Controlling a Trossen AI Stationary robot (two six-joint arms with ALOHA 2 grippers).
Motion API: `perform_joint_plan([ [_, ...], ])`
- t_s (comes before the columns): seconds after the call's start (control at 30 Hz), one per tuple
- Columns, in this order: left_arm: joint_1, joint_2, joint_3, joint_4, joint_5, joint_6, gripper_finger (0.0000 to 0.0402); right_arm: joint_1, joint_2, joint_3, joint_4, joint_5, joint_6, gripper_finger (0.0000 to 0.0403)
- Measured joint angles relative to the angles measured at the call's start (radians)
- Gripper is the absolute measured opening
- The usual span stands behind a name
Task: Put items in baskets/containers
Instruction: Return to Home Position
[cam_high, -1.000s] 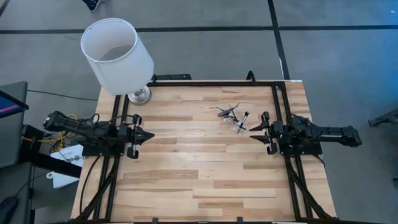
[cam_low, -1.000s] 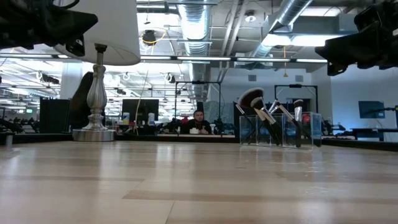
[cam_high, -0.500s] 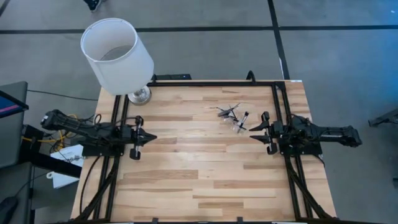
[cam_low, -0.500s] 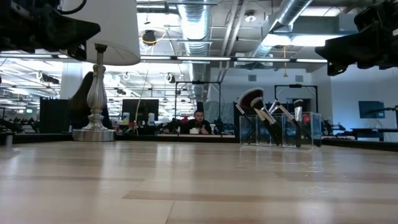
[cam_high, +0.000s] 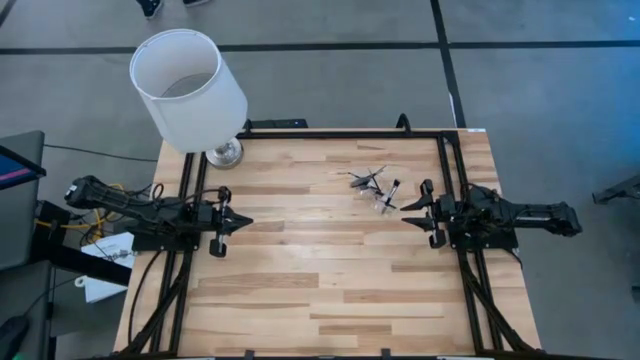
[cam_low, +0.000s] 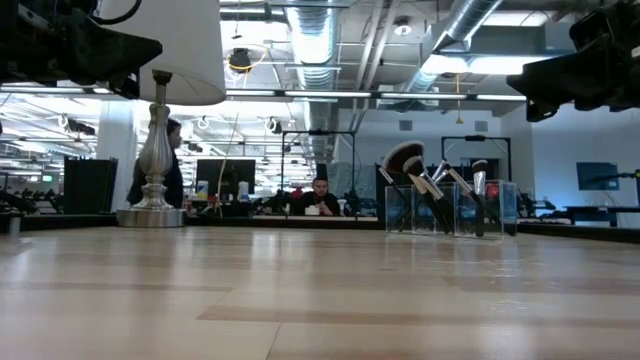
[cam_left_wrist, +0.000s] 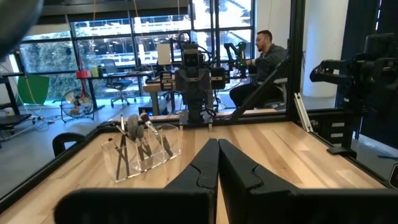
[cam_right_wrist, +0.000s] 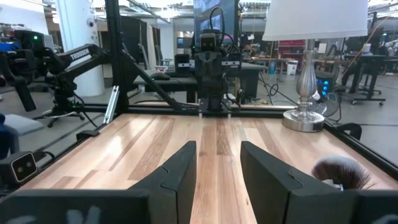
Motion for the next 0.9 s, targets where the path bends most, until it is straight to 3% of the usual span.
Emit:
perform_joint_plan([
  [0.9,0.000,0.000,0.000,0.012,0.000,0.000,0.0008,0.000,0.000,0.000,0.000,0.000,0.000,0.0117],
])
